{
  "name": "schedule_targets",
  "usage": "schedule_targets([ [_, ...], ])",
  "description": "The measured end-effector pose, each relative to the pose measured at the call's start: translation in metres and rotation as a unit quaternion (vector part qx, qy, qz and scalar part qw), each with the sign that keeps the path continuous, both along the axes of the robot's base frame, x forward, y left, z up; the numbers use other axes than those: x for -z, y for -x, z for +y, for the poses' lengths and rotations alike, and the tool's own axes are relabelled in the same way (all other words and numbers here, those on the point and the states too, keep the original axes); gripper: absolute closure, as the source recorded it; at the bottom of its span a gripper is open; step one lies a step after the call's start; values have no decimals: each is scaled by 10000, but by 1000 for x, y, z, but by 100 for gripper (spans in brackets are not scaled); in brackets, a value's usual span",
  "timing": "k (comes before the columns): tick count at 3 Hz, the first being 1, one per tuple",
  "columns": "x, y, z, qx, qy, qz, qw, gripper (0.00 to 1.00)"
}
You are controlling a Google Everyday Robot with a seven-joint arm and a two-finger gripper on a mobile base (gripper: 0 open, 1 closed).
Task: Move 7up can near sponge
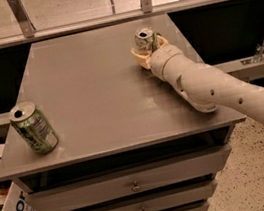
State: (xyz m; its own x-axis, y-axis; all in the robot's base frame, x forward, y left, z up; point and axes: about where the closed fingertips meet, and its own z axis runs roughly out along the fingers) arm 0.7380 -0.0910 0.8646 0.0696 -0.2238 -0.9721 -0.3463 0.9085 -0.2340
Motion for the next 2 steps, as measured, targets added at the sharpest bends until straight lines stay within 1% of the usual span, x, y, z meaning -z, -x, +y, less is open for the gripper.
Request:
schedule_targets([
  [1,0,0,0,0,0,0,10000,13],
  [2,3,1,-8,8,31,156,9999,0],
])
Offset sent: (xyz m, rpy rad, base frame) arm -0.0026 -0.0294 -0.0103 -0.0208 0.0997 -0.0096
